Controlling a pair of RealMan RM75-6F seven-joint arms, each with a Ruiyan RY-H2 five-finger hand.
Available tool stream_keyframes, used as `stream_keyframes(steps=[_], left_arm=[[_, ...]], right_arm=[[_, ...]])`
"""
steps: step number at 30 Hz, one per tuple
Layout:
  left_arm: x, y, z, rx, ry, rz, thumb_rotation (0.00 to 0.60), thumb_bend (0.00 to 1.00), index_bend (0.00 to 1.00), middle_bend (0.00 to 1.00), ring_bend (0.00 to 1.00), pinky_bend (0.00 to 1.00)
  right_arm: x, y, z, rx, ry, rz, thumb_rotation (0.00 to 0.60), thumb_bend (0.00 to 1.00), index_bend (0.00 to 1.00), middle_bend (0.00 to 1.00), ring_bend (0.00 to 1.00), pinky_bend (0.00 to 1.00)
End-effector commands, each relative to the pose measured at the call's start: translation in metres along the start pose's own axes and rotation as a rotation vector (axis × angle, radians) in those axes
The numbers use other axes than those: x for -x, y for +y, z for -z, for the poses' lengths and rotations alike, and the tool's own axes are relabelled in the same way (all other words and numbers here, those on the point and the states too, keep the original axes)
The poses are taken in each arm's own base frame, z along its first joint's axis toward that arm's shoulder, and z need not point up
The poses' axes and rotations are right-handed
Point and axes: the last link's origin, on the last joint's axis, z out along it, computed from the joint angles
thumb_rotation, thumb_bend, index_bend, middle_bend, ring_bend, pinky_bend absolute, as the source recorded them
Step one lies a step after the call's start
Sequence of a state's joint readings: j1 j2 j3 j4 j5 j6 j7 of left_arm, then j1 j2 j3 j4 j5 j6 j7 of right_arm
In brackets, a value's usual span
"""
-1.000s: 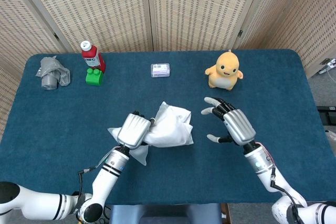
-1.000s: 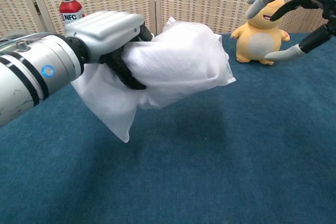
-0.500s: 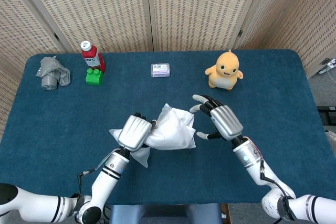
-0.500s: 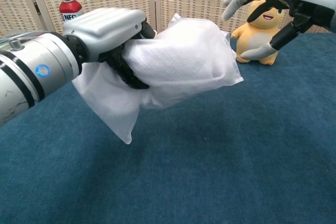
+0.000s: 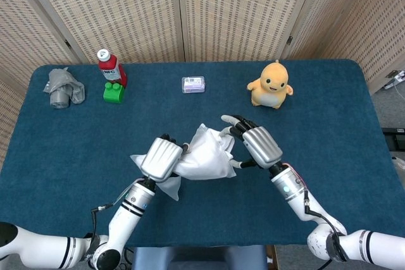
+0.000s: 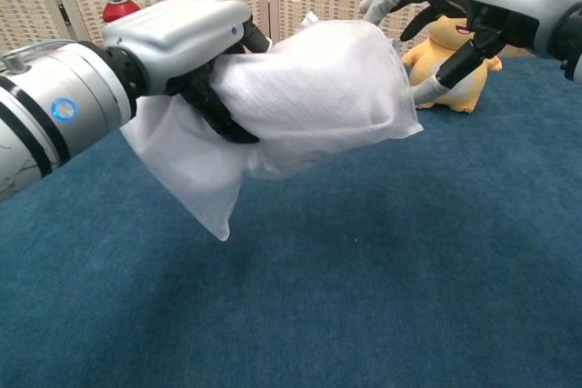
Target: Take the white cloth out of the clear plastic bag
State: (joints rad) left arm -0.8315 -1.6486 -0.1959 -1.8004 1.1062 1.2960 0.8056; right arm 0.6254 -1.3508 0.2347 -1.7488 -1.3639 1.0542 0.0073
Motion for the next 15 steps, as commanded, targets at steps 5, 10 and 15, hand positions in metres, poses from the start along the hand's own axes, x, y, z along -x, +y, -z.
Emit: stream_keyframes(steps=[5, 10, 15], left_arm=[[0.0012, 0.0018, 0.0007, 0.001, 0.0, 0.003, 0.6, 0.27, 0.62, 0.8, 0.63, 0.46], [0.0006, 0.0015, 0.001, -0.003, 0.001, 0.006, 0.6, 0.27, 0.62, 0.8, 0.63, 0.46], [0.0018, 0.0011, 0.0021, -0.005, 0.0, 0.006, 0.6, 0.27, 0.62, 0.8, 0.63, 0.46]], right_arm=[[0.0054, -0.001, -0.0032, -0.005, -0.01, -0.008, 0.6, 0.05, 0.34, 0.12, 0.08, 0.23], [0.0079, -0.0047, -0.0061, -0.018, -0.015, -0.011, 0.6, 0.04, 0.34, 0.12, 0.08, 0.23], [0.0075, -0.0076, -0.0068, -0.026, -0.013, -0.013, 0.6, 0.04, 0.34, 0.12, 0.08, 0.23]])
